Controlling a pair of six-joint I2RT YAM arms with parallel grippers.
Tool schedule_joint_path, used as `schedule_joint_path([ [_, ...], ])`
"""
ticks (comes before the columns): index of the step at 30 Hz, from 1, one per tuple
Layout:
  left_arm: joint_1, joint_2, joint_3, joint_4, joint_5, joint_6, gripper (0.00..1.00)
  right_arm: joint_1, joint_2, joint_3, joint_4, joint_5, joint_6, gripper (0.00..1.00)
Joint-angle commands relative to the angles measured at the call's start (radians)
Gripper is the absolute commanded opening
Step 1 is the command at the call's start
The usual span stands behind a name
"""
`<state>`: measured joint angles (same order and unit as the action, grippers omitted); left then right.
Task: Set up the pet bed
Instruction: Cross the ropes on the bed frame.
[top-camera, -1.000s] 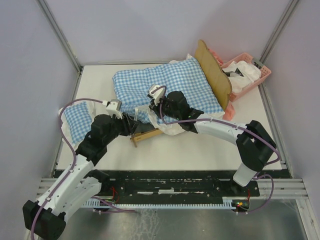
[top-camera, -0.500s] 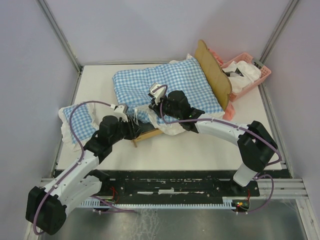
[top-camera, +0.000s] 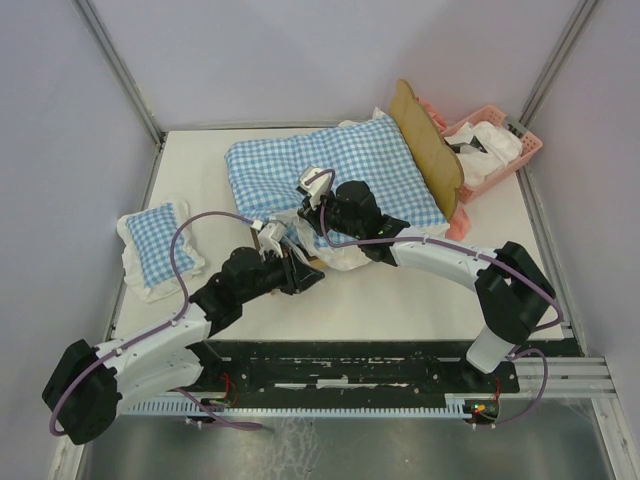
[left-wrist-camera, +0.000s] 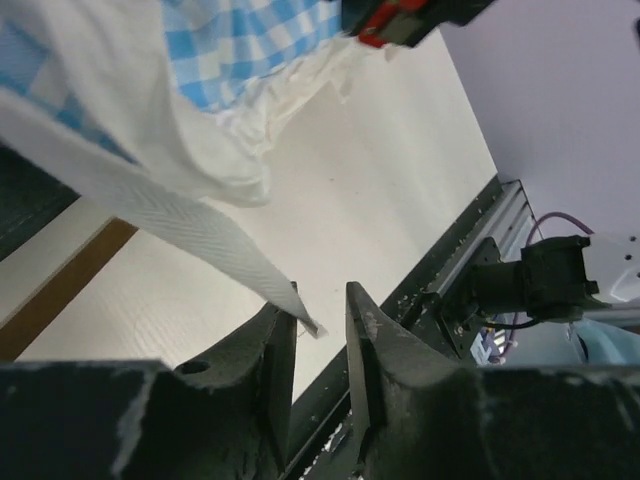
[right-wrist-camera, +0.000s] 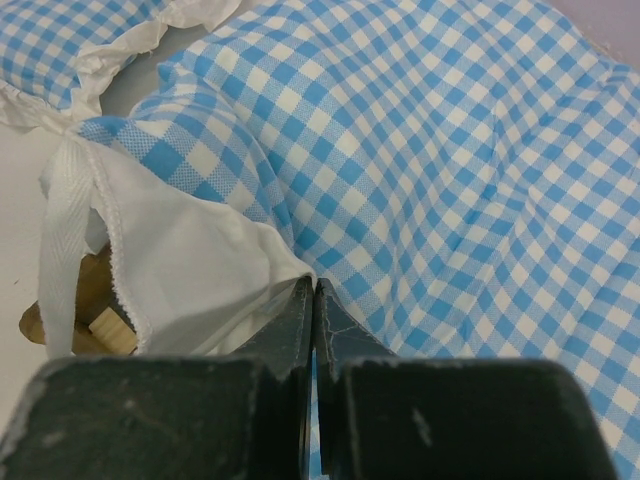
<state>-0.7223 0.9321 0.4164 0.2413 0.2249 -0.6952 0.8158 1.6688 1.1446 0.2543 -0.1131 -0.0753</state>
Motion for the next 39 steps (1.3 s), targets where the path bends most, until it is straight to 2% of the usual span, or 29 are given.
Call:
schedule_joint_path([
  [1,-0.004,-0.037,0.000,-0.015,-0.110,-0.007,0.39,-0.014,-0.049,0.003,0.043,0.014,-0.005,0.02],
  [5,-0.005,-0.100,0.064,-0.227,-0.249,0.102,0.45,-0.020,-0.056,-0.008,0.046,0.018,-0.012,0.02],
  [9,-0.005,-0.130,0.047,-0.277,-0.308,0.137,0.49,-0.028,-0.051,-0.008,0.054,0.022,-0.015,0.02],
  [15,-0.008,-0.165,0.009,-0.320,-0.272,0.034,0.50,-0.045,-0.033,-0.012,0.057,0.035,-0.021,0.02],
  [21,-0.015,-0.206,-0.066,-0.267,-0.213,-0.055,0.51,-0.048,-0.022,-0.019,0.078,0.020,-0.008,0.02],
  [28,-0.019,-0.256,-0.109,-0.336,-0.284,-0.195,0.50,-0.049,-0.030,-0.009,0.056,-0.001,-0.023,0.02],
  [32,-0.019,-0.361,-0.041,-0.458,-0.406,-0.129,0.49,-0.049,-0.035,-0.018,0.053,-0.011,-0.030,0.02],
  [36,-0.020,-0.424,0.084,-0.568,-0.620,0.047,0.46,-0.049,-0.038,-0.023,0.057,-0.021,-0.030,0.02],
  [39,-0.020,-0.401,0.146,-0.589,-0.774,0.173,0.45,-0.049,-0.042,-0.027,0.061,-0.024,-0.027,0.02],
])
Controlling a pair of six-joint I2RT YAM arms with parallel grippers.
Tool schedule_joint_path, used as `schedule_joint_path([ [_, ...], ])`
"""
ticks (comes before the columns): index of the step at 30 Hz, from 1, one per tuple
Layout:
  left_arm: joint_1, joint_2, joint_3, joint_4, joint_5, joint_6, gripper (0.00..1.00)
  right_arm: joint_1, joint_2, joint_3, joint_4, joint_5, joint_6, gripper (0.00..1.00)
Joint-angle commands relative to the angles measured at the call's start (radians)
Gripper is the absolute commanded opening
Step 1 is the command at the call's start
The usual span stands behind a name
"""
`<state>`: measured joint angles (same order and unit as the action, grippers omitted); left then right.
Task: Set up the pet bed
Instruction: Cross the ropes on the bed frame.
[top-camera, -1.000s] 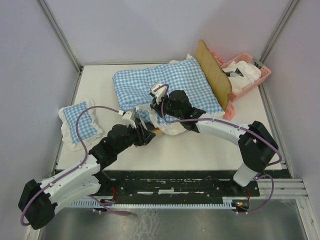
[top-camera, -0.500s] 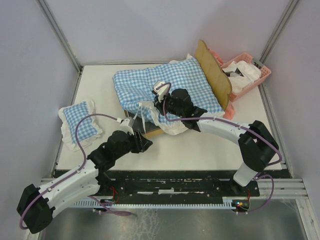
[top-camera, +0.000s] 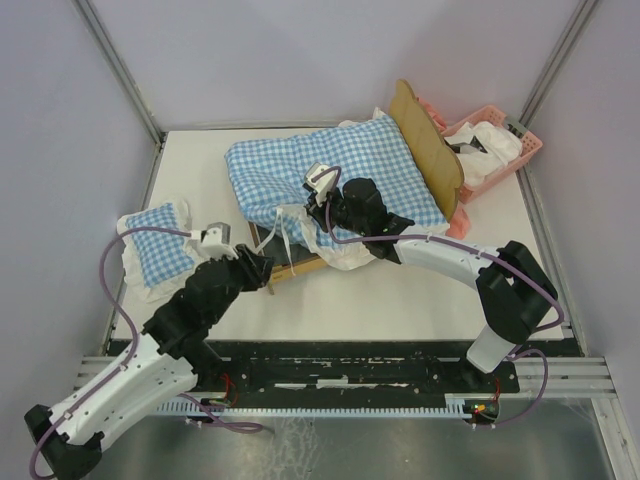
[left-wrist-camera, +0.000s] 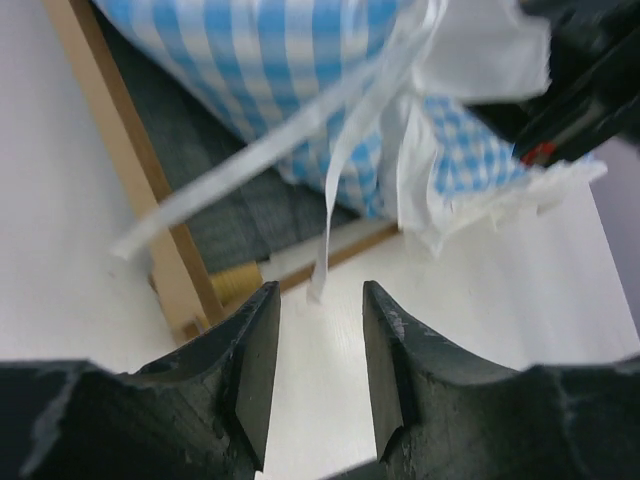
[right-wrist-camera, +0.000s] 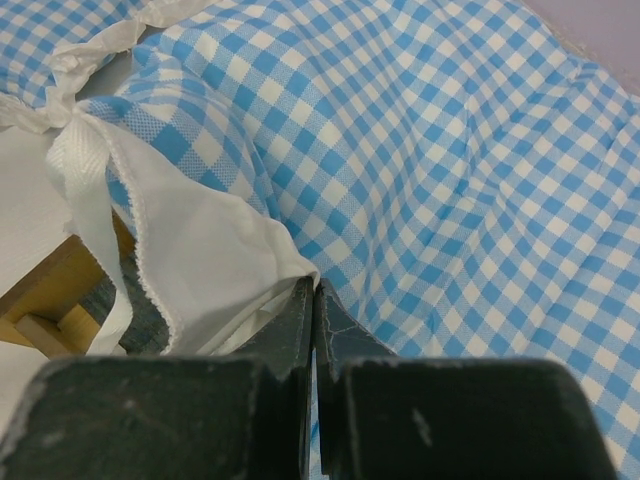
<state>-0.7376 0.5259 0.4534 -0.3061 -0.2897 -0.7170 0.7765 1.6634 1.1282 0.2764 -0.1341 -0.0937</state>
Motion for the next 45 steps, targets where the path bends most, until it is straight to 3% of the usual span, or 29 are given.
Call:
schedule_joint_path([
  [1,-0.004,0.021,0.118,-0.035,-0.278,0.226,0.45,-0.010,-0.038,-0.009,0.040,-0.005,-0.007,0.02],
  [9,-0.003,0.187,0.141,0.143,-0.211,0.532,0.49,-0.009,-0.035,-0.010,0.053,-0.027,0.016,0.02],
  [19,-0.002,0.411,0.167,0.276,-0.273,0.668,0.52,-0.009,-0.040,-0.011,0.061,-0.039,0.020,0.02],
  [25,-0.002,0.461,0.174,0.328,-0.304,0.726,0.47,-0.010,-0.045,-0.018,0.062,-0.042,0.016,0.02],
  [31,-0.002,0.467,0.164,0.370,-0.304,0.735,0.28,-0.009,-0.047,-0.022,0.066,-0.046,0.012,0.02],
  [36,0.001,0.457,0.168,0.355,-0.231,0.701,0.03,-0.009,-0.056,-0.021,0.059,-0.043,0.006,0.02],
  [42,0.001,0.284,0.153,0.320,0.015,0.498,0.03,-0.009,-0.054,-0.016,0.041,-0.041,-0.008,0.02],
  [45,0.001,0.198,0.113,0.338,0.074,0.382,0.03,-0.009,-0.053,-0.018,0.040,-0.040,-0.011,0.02],
])
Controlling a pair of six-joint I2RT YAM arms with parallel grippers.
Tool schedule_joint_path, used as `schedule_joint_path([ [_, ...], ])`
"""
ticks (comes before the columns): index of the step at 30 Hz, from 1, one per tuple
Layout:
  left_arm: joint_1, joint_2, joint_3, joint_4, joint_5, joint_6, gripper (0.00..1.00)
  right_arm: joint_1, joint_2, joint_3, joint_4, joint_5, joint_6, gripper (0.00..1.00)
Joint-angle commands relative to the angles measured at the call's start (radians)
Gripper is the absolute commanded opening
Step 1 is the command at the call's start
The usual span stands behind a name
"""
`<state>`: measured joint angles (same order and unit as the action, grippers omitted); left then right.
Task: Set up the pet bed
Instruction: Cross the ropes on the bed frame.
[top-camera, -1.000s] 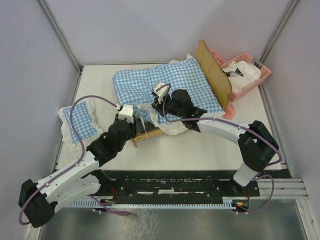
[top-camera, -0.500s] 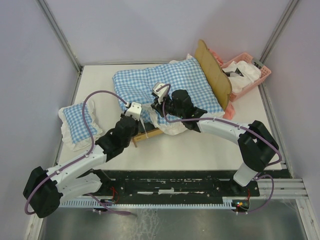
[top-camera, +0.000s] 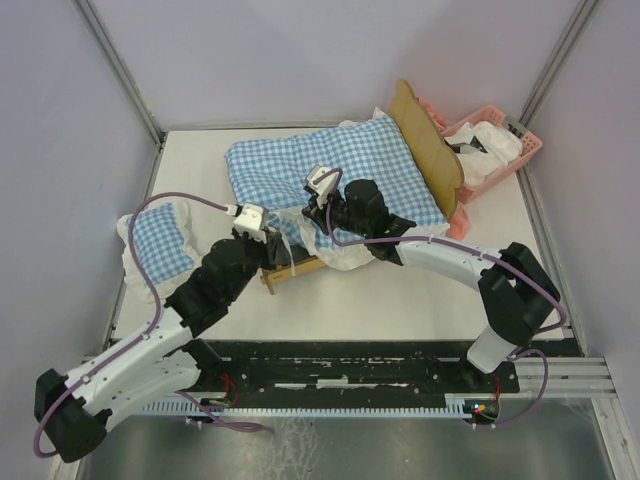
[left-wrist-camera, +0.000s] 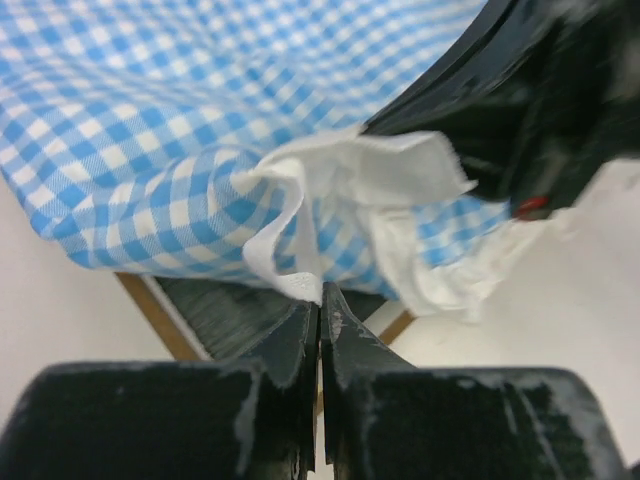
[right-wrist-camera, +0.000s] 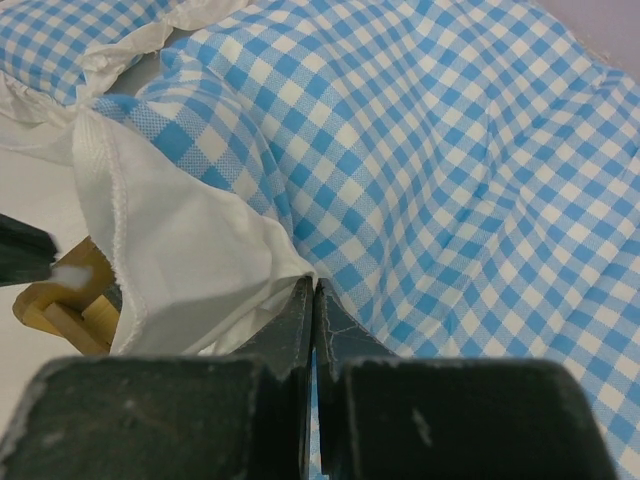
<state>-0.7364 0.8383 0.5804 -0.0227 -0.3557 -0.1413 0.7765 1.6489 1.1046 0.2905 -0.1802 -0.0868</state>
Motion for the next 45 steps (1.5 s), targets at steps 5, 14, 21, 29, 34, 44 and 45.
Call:
schedule_joint_path([
  [5,0.000,-0.167,-0.084,0.047,0.151,-0.265,0.03,-0.010,-0.038,0.009,0.017,0.011,-0.019,0.02],
  [14,0.001,-0.171,-0.117,0.039,0.054,-0.191,0.03,-0.009,-0.057,-0.008,0.013,0.012,-0.012,0.02],
  [21,0.001,-0.164,-0.021,-0.044,0.056,-0.081,0.03,-0.010,-0.070,-0.015,0.013,0.016,-0.005,0.02],
  [29,0.001,-0.135,0.007,-0.046,0.033,0.007,0.03,-0.010,-0.078,-0.026,0.016,0.017,-0.006,0.02],
  [34,0.000,-0.112,0.016,-0.043,0.001,0.083,0.03,-0.009,-0.068,-0.024,0.018,0.014,-0.003,0.02],
  [44,0.000,-0.120,0.044,-0.024,0.017,0.081,0.03,-0.010,-0.066,-0.016,0.023,-0.004,0.013,0.02],
  [45,0.001,-0.119,0.039,-0.025,0.015,0.071,0.03,-0.010,-0.067,-0.019,0.023,-0.003,0.013,0.02],
])
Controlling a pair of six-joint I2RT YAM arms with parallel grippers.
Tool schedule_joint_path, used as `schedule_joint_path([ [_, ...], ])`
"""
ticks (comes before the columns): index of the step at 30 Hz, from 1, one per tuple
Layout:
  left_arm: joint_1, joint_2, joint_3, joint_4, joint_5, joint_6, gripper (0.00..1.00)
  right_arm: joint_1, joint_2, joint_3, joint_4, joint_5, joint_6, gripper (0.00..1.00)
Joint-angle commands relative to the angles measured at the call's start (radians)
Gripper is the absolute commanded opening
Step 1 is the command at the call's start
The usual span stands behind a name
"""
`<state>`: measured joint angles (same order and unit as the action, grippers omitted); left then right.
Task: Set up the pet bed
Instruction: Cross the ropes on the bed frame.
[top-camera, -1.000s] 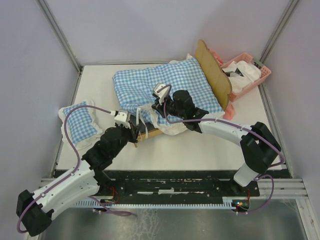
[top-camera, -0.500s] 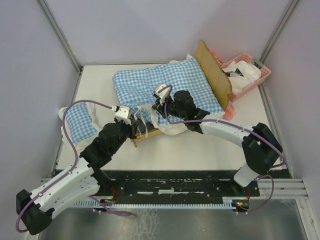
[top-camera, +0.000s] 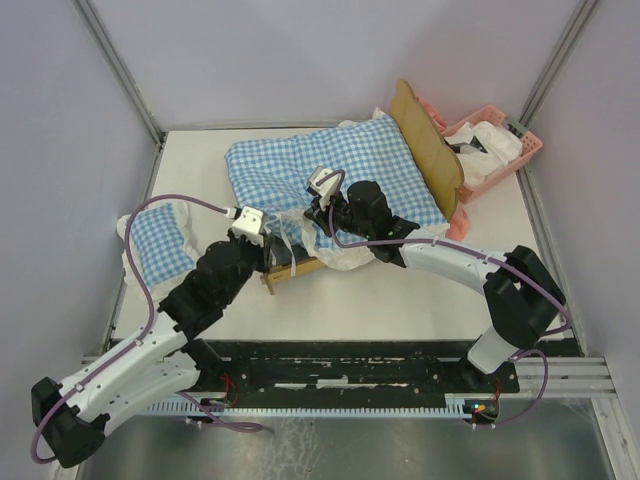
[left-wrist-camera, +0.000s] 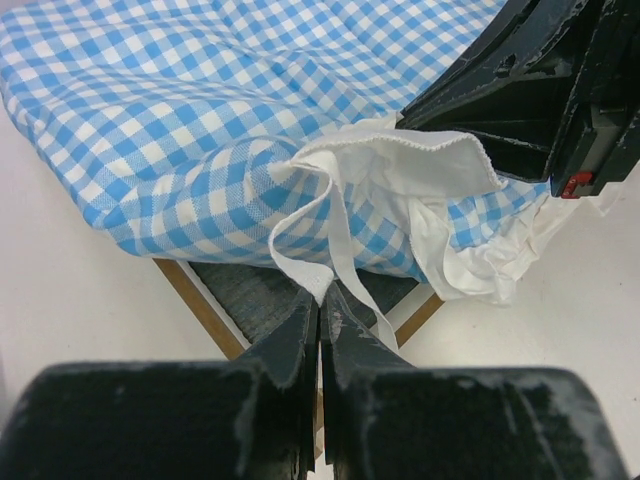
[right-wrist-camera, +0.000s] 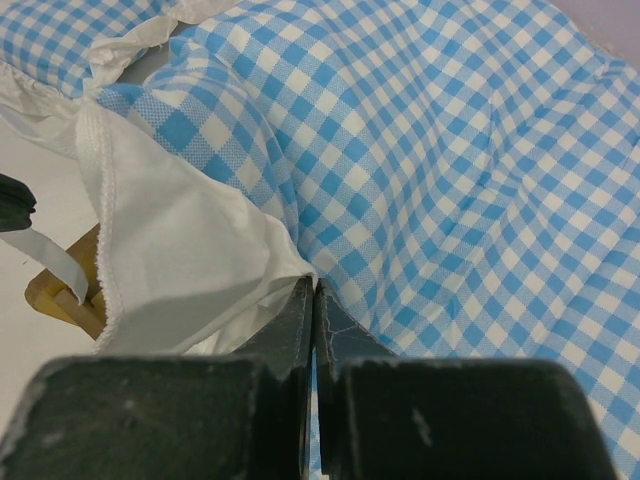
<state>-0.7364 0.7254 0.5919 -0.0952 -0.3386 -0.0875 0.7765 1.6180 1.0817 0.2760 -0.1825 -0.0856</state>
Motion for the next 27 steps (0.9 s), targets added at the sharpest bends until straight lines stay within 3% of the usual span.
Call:
schedule_joint_path([
  [1,0.001,-0.004,0.018,0.048,-0.005,0.005,0.03,-0.009,-0.035,0.005,0.037,0.000,0.010,0.02],
  [19,0.002,-0.043,-0.231,0.180,0.014,-0.242,0.03,-0.010,-0.014,0.007,0.029,-0.006,0.004,0.02],
  [27,0.002,-0.101,-0.312,0.414,0.032,-0.263,0.03,-0.009,-0.010,0.009,0.034,-0.011,0.012,0.02],
])
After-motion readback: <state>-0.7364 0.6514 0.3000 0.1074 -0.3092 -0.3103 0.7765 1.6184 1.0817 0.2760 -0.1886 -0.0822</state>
